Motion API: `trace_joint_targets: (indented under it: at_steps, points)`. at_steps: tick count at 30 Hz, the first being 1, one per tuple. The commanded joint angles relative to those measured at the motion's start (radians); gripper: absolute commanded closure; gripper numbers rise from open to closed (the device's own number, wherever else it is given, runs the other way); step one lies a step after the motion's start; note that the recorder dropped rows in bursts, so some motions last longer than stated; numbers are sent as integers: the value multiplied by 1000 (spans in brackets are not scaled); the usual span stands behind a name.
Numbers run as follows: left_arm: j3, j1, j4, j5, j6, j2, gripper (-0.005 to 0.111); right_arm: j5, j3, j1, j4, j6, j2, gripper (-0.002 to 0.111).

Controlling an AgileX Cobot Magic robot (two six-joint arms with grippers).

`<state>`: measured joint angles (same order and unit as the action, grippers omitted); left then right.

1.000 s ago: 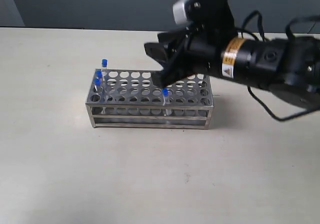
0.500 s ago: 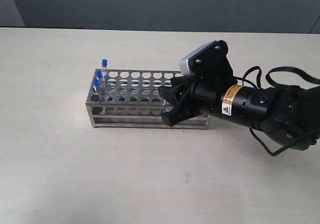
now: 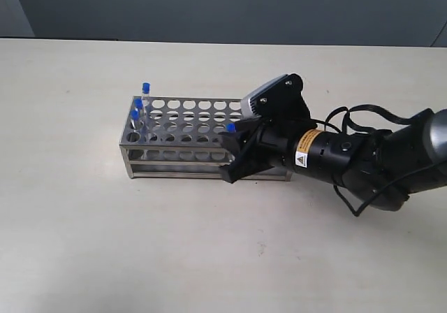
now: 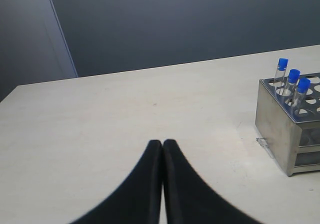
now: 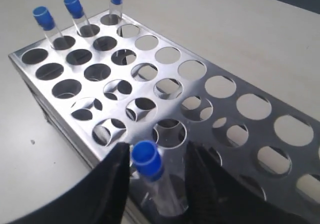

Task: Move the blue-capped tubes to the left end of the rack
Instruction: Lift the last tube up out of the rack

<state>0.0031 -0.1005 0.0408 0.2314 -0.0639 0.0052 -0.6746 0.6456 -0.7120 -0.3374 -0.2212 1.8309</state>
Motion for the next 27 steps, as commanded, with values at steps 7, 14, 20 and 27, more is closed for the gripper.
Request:
trace_joint_targets:
  at_steps: [7, 14, 20, 27]
  points:
    - [-3, 4, 1, -7, 0, -5, 106, 12, 55, 6, 10, 12, 33, 97]
    - [-3, 4, 1, -7, 0, -5, 106, 14, 55, 6, 7, 9, 17, 108]
    - [-3, 4, 1, -7, 0, -5, 106, 29, 63, 6, -1, 14, -119, 108]
    - [-3, 4, 1, -7, 0, -5, 106, 54, 144, -8, -110, -1, -254, 108]
